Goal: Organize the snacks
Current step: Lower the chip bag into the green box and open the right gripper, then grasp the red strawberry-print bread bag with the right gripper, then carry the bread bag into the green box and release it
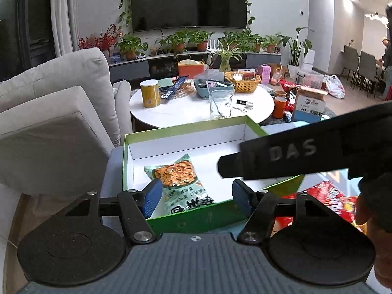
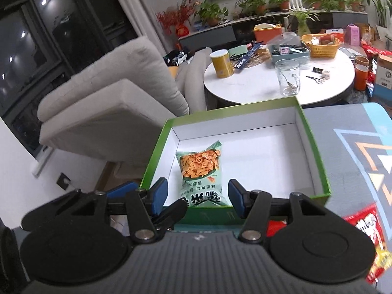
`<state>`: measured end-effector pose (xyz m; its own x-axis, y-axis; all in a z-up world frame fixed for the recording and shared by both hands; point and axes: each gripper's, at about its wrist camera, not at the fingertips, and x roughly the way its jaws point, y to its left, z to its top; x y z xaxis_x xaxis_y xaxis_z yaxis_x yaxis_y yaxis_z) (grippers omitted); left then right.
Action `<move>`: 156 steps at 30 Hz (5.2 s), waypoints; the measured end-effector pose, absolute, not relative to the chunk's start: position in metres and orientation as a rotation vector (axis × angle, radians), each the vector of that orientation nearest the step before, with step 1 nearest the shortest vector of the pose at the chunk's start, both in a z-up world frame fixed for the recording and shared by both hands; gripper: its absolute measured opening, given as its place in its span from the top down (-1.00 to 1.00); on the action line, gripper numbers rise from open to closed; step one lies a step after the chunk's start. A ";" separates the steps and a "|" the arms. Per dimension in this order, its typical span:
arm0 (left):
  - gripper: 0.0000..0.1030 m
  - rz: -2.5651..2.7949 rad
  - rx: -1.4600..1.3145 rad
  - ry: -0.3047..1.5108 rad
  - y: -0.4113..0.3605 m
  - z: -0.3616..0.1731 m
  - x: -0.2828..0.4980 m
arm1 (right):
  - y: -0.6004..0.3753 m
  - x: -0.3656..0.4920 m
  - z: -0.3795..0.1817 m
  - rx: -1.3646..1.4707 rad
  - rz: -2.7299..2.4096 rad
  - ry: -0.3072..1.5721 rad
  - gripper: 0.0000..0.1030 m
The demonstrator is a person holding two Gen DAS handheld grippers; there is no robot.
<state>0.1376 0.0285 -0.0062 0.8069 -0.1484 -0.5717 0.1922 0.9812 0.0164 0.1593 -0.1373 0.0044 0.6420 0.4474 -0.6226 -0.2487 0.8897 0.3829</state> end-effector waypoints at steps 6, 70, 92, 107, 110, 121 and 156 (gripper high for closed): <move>-0.18 -0.181 0.053 0.588 0.022 0.007 0.112 | -0.157 0.135 0.013 0.275 0.366 0.742 -0.15; -0.33 -0.340 -0.004 0.801 -0.010 -0.088 0.161 | -0.190 0.184 -0.080 0.332 0.446 0.936 -0.17; -0.16 -0.356 -0.032 0.734 -0.021 -0.066 0.145 | -0.186 0.160 -0.060 0.280 0.482 0.835 -0.14; -0.17 -0.325 0.035 0.487 -0.029 0.021 0.136 | -0.187 0.153 0.023 0.260 0.513 0.574 -0.14; -0.17 -0.317 0.050 0.468 -0.029 0.028 0.146 | -0.187 0.161 0.027 0.261 0.516 0.550 -0.14; -0.17 -0.318 0.049 0.515 -0.025 0.013 0.184 | -0.185 0.200 0.004 0.310 0.529 0.613 -0.14; -0.18 -0.223 0.077 0.615 -0.011 -0.010 0.183 | -0.195 0.178 -0.010 0.248 0.422 0.703 -0.15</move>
